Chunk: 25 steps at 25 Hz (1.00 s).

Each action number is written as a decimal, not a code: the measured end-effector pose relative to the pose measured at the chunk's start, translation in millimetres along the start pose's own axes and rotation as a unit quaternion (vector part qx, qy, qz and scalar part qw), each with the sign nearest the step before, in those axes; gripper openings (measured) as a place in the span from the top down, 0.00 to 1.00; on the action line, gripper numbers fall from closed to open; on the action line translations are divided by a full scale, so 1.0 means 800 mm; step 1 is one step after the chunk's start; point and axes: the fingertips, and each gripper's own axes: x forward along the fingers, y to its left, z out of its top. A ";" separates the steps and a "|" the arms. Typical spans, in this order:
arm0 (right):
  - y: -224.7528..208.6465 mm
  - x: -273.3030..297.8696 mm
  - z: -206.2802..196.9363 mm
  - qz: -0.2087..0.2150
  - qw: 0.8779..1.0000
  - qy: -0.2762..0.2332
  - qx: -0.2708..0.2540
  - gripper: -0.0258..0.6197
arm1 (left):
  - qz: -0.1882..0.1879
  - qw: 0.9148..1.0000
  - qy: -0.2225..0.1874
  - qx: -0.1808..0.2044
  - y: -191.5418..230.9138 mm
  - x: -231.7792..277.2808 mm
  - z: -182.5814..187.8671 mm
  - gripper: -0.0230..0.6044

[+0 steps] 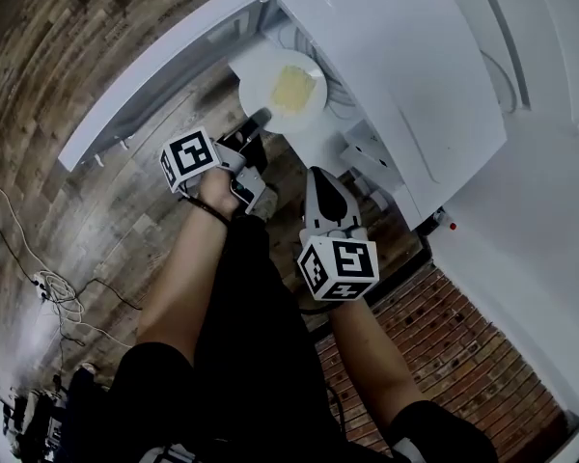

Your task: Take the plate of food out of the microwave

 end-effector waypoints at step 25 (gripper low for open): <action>0.019 -0.270 0.332 -0.061 0.976 -0.208 0.020 0.94 | 0.016 0.997 0.036 0.074 -0.451 -0.173 -0.091 0.94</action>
